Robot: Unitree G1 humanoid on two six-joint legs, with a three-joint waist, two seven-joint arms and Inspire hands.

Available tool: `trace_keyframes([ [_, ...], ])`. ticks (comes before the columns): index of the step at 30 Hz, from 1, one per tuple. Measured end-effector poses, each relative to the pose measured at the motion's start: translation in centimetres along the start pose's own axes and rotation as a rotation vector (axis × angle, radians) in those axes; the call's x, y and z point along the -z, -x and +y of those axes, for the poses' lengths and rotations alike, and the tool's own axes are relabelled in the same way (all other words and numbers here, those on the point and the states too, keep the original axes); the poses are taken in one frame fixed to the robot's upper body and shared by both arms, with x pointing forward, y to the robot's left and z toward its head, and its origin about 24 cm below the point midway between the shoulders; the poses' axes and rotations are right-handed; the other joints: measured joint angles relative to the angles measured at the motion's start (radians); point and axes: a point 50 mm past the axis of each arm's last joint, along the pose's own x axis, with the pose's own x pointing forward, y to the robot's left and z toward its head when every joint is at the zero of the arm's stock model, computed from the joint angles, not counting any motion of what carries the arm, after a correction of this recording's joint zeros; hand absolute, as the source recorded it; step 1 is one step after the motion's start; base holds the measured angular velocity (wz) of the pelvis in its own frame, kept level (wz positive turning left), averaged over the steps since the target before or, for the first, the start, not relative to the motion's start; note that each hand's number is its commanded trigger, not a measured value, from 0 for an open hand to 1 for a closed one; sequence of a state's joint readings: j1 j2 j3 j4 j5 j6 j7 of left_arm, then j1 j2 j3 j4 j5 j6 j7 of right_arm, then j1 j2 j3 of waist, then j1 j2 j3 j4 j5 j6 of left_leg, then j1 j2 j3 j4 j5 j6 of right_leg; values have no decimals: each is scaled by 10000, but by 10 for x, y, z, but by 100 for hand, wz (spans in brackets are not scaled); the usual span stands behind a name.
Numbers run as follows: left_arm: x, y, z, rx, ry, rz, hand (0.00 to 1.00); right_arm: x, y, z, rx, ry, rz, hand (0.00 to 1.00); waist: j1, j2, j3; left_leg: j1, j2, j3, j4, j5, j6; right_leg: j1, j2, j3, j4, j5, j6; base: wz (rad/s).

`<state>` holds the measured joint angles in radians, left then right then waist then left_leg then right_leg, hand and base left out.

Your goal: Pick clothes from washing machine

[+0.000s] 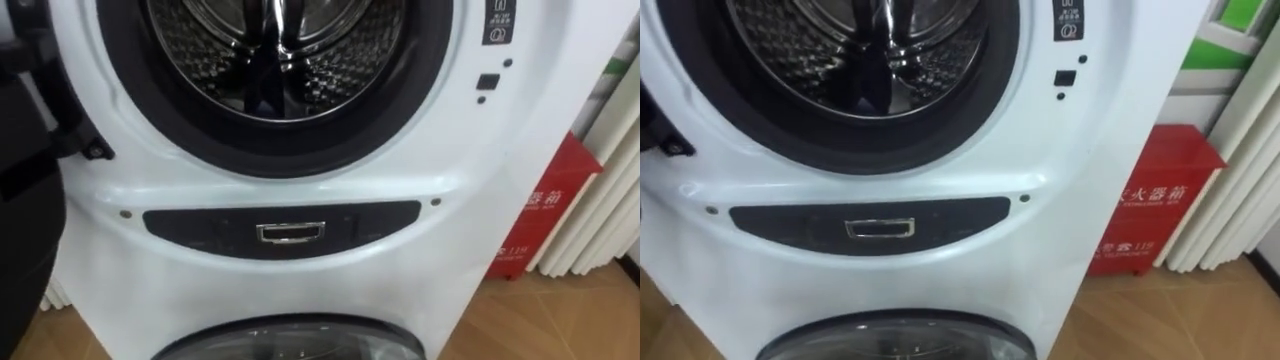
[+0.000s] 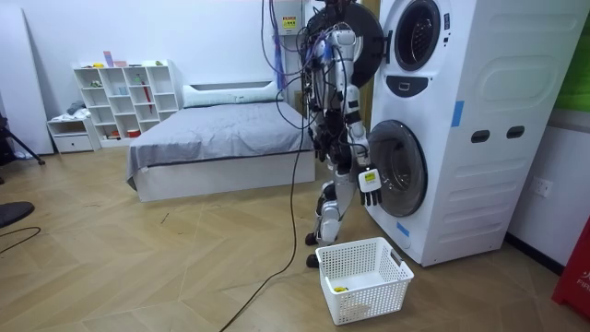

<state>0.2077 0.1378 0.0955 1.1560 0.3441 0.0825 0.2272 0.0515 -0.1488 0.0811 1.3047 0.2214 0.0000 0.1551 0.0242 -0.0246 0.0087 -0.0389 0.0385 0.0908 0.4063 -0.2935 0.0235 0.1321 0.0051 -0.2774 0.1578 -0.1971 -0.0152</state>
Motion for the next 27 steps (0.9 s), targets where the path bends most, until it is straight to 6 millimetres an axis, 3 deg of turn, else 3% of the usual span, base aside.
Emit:
trace_keyframes([
  [2,-8,-1,2,-17,60,-201,0,-1,1,-5,138,-187,-42,0,54,56,-35,-392,7,-101,323,33,-59,-345,58,-7,197,-77,-132,17],
  [3,-13,-1,3,-69,81,-407,0,-1,1,-8,258,-193,-86,0,44,48,-91,-591,46,-118,499,99,-172,-581,-81,-121,324,-71,-223,-9],
  [4,-15,-1,1,-46,122,-481,0,-4,2,-13,386,-99,-217,0,91,61,-20,-731,373,156,1389,5,-235,-690,-146,-232,531,-85,-340,-21],
  [5,-12,0,0,2,109,-394,0,-4,3,-15,443,-47,-247,0,56,126,-23,-718,555,360,2046,-88,-297,-688,-132,-188,638,-99,-370,-35],
  [7,-15,0,2,175,151,-534,0,-9,5,-21,599,-83,-668,0,-335,394,-17,-107,1346,582,3405,-142,-502,-772,-30,-266,1002,-139,-438,-8],
  [8,-20,-1,4,148,198,-731,0,-11,5,-22,640,-87,-784,0,-483,426,-9,110,1473,509,3421,-119,-543,-869,-32,-289,1096,-138,-437,15],
  [9,-36,-2,9,39,318,-1214,0,-13,5,-23,691,-166,-909,0,-656,480,20,668,1625,315,3080,-51,-784,-1170,-38,-304,1386,-132,-426,16],
  [10,-49,-2,13,-75,443,-1685,0,-17,5,-23,681,-175,-1020,0,-733,509,35,1292,1706,111,2237,-234,-1108,-1450,-50,-313,1739,-103,-387,12],
  [11,-58,-1,15,-123,475,-1983,0,-19,5,-23,667,-179,-1095,0,-743,533,40,1582,1790,90,1693,-400,-1280,-1613,-61,-318,1878,-67,-358,16],
  [12,-79,0,17,-198,477,-2680,0,-22,5,-23,649,-188,-1294,0,-851,668,-16,1930,1796,50,644,-852,-1413,-1919,-89,-424,2006,77,-294,22],
  [14,-102,3,17,-175,260,-3558,0,-26,6,-23,663,-319,-1501,0,-889,729,30,2075,1665,280,-481,-1167,-1237,-2296,-229,-532,2071,425,-97,23],
  [15,-112,5,16,-131,5,-3953,0,-28,5,-22,631,-387,-1538,0,-898,582,-5,1979,1363,309,-841,-1143,-1024,-2533,-446,-493,1980,708,59,8],
  [16,-116,7,13,-55,-215,-4114,0,-28,5,-21,581,-395,-1551,0,-909,470,8,1788,1060,290,-882,-954,-654,-2584,-653,-488,1665,1175,196,0],
  [17,-117,7,11,-2,-301,-4188,0,-28,5,-21,578,-391,-1550,0,-918,465,3,1680,948,301,-885,-895,-551,-2581,-719,-501,1443,1447,251,-8],
  [19,-105,5,5,217,-559,-3827,0,-29,5,-22,618,-437,-1586,0,-806,424,-5,1439,447,485,-997,-635,-86,-2559,-926,-230,548,2377,461,-19],
  [22,-79,1,6,221,-528,-3012,0,-24,6,-23,701,-883,-1556,0,-777,313,-16,1203,-19,656,-1034,-395,332,-2558,-1298,-283,-30,3218,559,-9],
  [24,-67,-1,7,80,-480,-2617,0,-23,5,-23,680,-1131,-1530,0,-923,282,-25,1090,-142,653,-1016,-277,501,-2514,-1482,-256,66,3366,660,26],
  [26,-58,-2,6,-9,-334,-2310,0,-22,6,-23,709,-1184,-1543,0,-1034,333,-7,1057,21,735,-1058,-178,499,-2360,-1512,-268,1094,2505,685,41],
  [27,-57,-2,7,-45,-21,-2332,0,-20,6,-23,729,-1167,-1490,0,-1034,373,-53,1066,95,875,-1249,-13,460,-2108,-1532,-243,1637,1880,670,33],
])
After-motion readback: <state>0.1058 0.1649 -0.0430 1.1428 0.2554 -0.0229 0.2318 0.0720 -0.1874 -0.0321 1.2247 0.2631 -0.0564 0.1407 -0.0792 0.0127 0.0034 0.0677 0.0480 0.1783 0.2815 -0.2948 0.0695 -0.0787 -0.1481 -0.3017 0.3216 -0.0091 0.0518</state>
